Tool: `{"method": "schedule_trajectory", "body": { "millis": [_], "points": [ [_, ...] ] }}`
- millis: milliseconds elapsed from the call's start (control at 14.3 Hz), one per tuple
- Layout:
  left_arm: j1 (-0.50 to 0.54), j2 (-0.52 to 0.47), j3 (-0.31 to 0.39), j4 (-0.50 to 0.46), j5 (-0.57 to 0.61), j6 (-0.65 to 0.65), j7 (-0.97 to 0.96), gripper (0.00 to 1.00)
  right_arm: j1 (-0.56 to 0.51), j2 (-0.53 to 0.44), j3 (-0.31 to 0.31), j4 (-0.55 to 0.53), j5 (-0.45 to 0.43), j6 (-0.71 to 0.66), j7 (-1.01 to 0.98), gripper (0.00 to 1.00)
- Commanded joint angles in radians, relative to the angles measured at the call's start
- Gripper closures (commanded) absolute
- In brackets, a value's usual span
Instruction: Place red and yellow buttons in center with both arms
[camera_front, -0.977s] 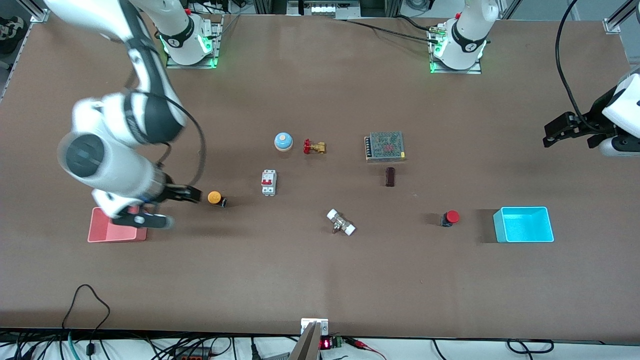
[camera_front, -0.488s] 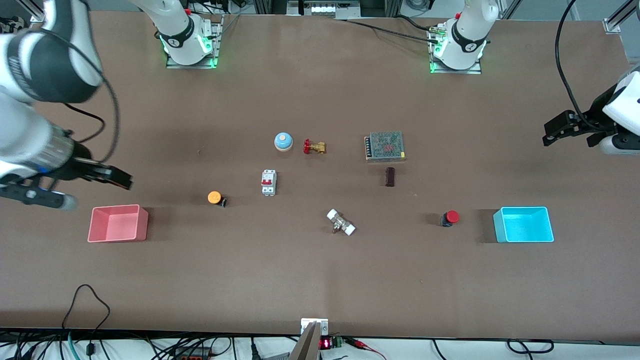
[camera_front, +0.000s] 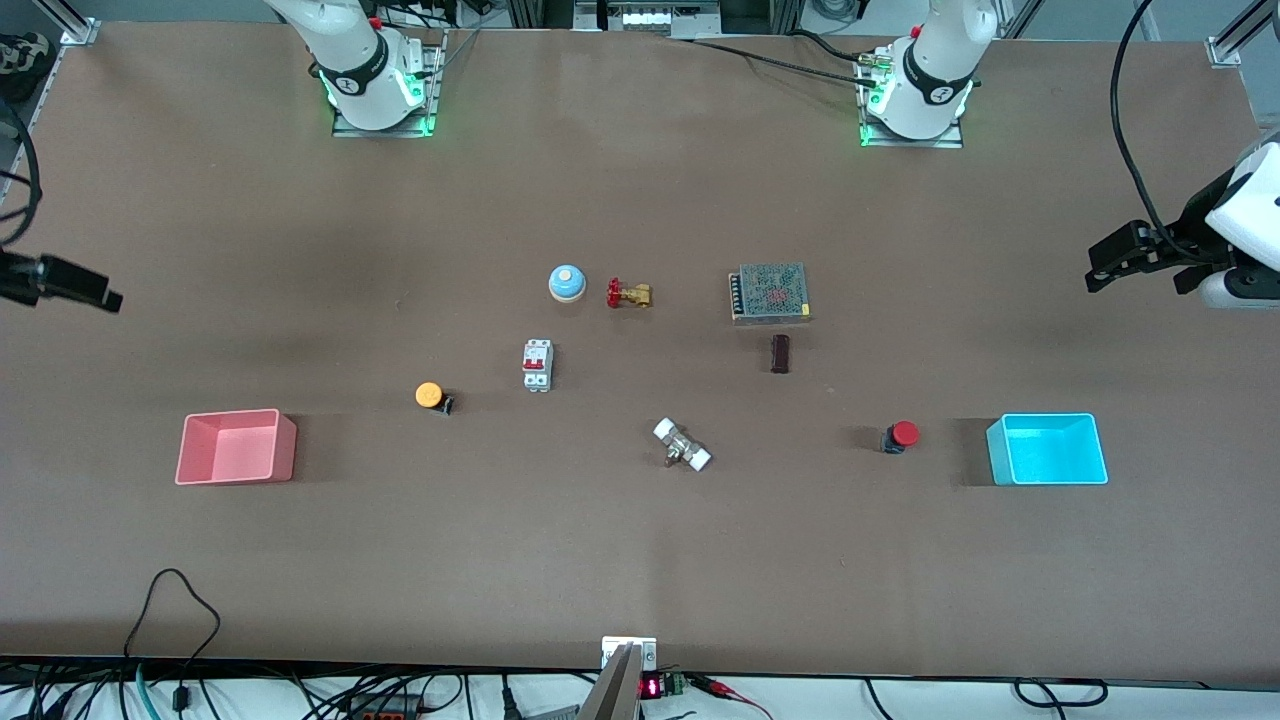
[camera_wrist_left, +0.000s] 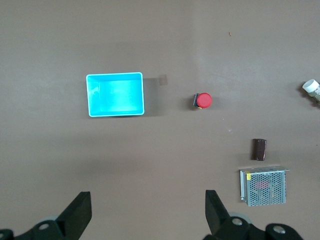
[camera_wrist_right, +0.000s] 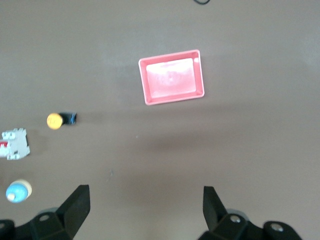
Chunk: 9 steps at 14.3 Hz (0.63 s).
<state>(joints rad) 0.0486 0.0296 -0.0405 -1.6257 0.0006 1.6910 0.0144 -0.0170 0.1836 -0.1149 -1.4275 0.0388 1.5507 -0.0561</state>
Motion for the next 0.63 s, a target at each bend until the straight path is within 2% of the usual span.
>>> {"method": "schedule_trajectory", "body": {
  "millis": [0,140,419,488,558],
  "points": [
    [0.007,-0.034,0.001,-0.028,-0.016,0.05,0.024,0.0,0.0,-0.061,0.029,-0.056,-0.01,-0.014,-0.005,0.0],
    [0.008,-0.037,0.001,-0.028,-0.016,0.047,0.024,0.0,0.023,-0.081,0.032,-0.076,-0.048,-0.012,-0.005,0.0],
    [0.008,-0.042,0.001,-0.029,-0.016,0.044,0.024,0.0,0.025,-0.104,0.031,-0.093,-0.051,-0.02,-0.005,0.0],
    [0.008,-0.042,0.001,-0.028,-0.016,0.042,0.024,0.05,0.026,-0.104,0.031,-0.093,-0.051,-0.021,-0.005,0.0],
    [0.008,-0.042,0.001,-0.028,-0.016,0.038,0.021,0.27,0.026,-0.104,0.031,-0.093,-0.051,-0.021,-0.005,0.0]
  ]
}}
